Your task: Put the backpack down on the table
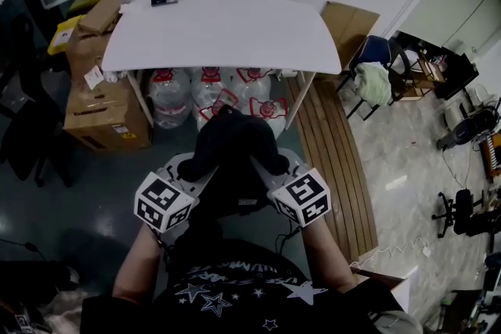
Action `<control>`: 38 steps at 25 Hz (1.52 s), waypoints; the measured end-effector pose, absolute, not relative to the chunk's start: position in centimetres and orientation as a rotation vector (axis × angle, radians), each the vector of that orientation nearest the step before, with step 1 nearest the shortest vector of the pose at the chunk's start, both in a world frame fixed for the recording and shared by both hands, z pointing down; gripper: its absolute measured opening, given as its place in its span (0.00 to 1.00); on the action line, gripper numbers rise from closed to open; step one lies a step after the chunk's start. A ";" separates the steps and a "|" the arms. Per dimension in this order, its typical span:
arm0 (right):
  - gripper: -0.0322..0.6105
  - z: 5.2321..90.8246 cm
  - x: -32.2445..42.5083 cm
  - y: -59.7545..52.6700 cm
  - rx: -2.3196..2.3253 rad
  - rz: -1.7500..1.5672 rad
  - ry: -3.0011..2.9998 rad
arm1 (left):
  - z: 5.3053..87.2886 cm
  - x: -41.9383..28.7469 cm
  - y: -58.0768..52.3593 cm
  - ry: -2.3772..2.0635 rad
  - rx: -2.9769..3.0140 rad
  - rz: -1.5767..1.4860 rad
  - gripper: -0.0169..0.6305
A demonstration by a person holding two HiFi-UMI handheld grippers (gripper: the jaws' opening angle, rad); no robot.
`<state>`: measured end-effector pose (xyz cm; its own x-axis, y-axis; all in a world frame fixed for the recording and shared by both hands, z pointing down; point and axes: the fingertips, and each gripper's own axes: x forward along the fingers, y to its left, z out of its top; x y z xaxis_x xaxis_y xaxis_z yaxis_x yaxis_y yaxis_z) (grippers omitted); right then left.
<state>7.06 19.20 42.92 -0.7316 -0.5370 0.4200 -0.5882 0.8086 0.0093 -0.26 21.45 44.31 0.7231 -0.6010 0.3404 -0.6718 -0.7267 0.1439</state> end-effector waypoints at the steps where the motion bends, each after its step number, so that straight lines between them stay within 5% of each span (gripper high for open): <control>1: 0.09 42.8 6.6 18.1 0.849 0.171 -2.584 | 44.3 -0.8 20.4 -1.001 2.672 0.395 0.10; 24: 0.09 42.0 -4.6 3.4 0.942 0.099 -2.518 | 43.8 -12.1 4.7 -0.883 2.754 0.384 0.10; 38: 0.09 39.3 -3.7 -2.3 1.006 -0.011 -2.533 | 41.3 -11.2 -1.3 -0.846 2.802 0.371 0.10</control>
